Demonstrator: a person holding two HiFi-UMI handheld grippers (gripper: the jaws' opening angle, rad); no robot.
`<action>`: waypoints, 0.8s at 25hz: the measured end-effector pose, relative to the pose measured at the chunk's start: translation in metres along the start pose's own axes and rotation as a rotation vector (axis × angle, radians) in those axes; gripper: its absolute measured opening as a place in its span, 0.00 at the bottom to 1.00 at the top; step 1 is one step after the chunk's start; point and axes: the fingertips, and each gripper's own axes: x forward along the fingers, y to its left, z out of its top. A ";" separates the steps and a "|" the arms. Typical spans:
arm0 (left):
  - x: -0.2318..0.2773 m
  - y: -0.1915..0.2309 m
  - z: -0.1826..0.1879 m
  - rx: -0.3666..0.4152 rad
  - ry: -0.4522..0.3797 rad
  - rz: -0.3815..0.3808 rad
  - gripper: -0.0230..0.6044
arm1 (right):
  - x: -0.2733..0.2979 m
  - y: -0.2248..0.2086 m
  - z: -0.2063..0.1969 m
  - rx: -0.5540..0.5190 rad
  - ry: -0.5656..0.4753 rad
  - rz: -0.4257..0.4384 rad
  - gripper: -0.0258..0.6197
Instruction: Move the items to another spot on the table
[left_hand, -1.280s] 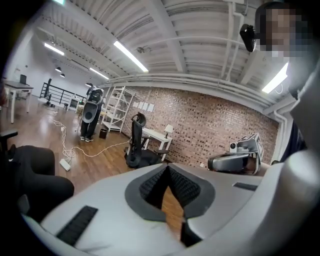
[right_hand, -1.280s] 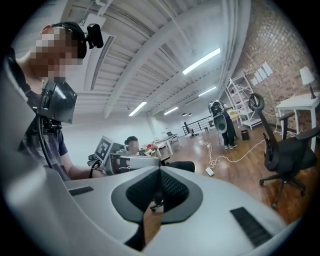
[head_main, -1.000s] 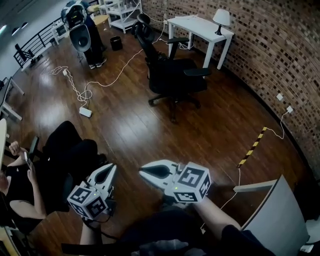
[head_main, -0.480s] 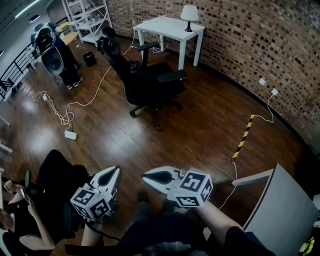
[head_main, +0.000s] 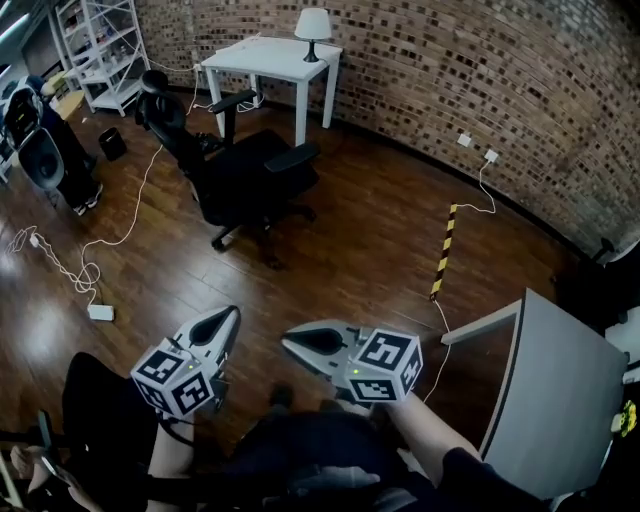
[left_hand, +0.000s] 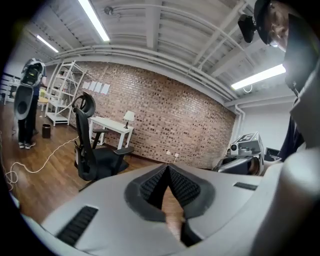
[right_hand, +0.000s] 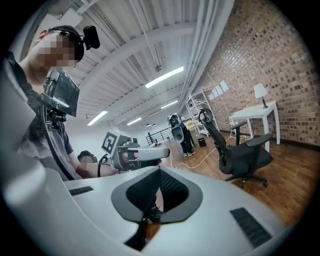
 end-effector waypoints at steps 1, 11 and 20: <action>0.002 0.005 0.001 0.000 0.006 -0.022 0.05 | 0.004 -0.001 0.001 0.001 -0.004 -0.020 0.01; 0.053 0.006 0.008 0.024 0.058 -0.260 0.05 | -0.005 -0.024 0.013 0.016 -0.069 -0.260 0.01; 0.117 -0.059 0.007 0.079 0.127 -0.578 0.05 | -0.067 -0.031 0.013 0.030 -0.191 -0.587 0.01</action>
